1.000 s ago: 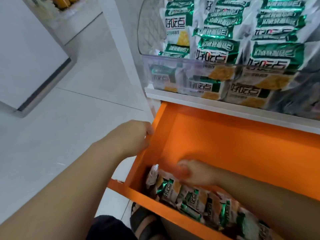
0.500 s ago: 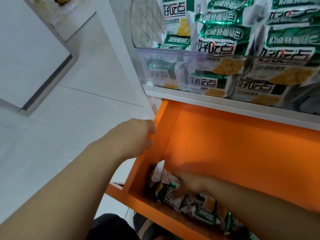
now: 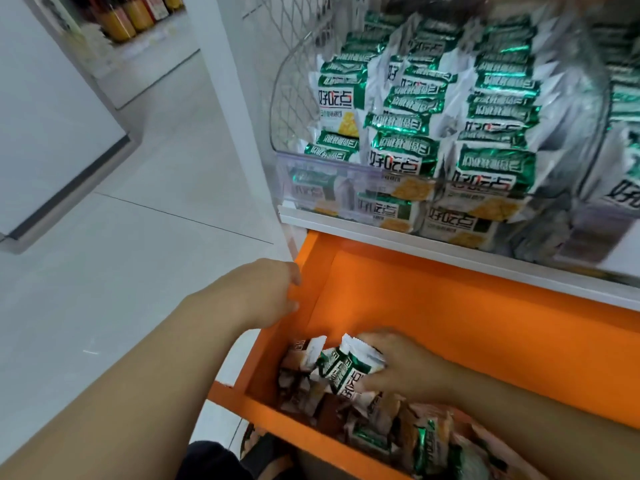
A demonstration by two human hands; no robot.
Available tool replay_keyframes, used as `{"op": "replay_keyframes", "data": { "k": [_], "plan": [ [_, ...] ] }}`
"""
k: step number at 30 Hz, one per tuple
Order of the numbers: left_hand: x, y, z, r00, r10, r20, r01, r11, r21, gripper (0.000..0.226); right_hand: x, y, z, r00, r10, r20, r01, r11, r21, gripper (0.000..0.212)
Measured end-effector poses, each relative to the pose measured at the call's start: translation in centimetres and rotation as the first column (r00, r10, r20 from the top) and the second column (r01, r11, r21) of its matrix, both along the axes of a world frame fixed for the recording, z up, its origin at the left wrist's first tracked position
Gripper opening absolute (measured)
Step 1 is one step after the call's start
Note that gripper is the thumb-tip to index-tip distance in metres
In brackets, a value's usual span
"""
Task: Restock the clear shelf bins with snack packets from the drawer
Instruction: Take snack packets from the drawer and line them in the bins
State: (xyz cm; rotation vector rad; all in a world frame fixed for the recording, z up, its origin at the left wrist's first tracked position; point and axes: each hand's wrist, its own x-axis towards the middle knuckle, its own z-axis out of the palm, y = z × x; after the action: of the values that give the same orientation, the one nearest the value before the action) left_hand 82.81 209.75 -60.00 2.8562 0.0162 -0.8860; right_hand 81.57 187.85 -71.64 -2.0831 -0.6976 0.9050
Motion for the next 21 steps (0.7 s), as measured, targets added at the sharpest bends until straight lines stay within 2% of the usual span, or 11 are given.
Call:
{"op": "replay_keyframes", "data": {
  "k": [3,6,9,10,12,15,18,21],
  "plan": [
    [0.1,-0.6,1.1,0.999,-0.031,0.036,0.034,0.996,-0.077,0.042,0.2,-1.5,4.1,0.99,-0.064,0.123,0.063,0.998,0.013,0.033],
    [-0.4,-1.7,1.8,0.998,-0.033,0.053,0.042,0.984,-0.173,0.041,0.1,-2.7,8.8,0.975,-0.165,0.151,0.156,0.985,0.071,0.03],
    [-1.1,-2.8,2.2,0.997,-0.019,0.078,0.042,0.95,-0.31,0.024,-0.6,-3.6,13.4,0.952,-0.248,0.181,0.222,0.963,0.151,0.033],
    [-1.5,-3.2,3.4,0.994,0.001,0.107,0.04,0.925,-0.378,0.026,-1.0,-3.8,14.9,0.943,-0.273,0.191,0.241,0.955,0.174,0.035],
    [-2.4,-3.6,6.0,0.983,0.045,0.18,0.057,0.851,-0.522,0.036,-1.8,-4.1,17.5,0.925,-0.315,0.211,0.268,0.938,0.221,0.037],
    [-4.2,-4.0,9.2,0.96,0.111,0.259,0.096,0.735,-0.671,0.039,-3.0,-4.4,20.2,0.891,-0.406,0.204,0.339,0.893,0.296,0.045],
    [-5.4,-4.8,11.1,0.945,0.188,0.266,0.097,0.617,-0.781,0.052,-3.7,-4.0,21.8,0.843,-0.49,0.221,0.397,0.845,0.359,0.058],
    [-5.6,-5.5,12.1,0.951,0.236,0.199,0.086,0.418,-0.904,0.071,-3.7,-3.0,23.0,0.805,-0.543,0.24,0.419,0.806,0.419,0.064]
  ]
}}
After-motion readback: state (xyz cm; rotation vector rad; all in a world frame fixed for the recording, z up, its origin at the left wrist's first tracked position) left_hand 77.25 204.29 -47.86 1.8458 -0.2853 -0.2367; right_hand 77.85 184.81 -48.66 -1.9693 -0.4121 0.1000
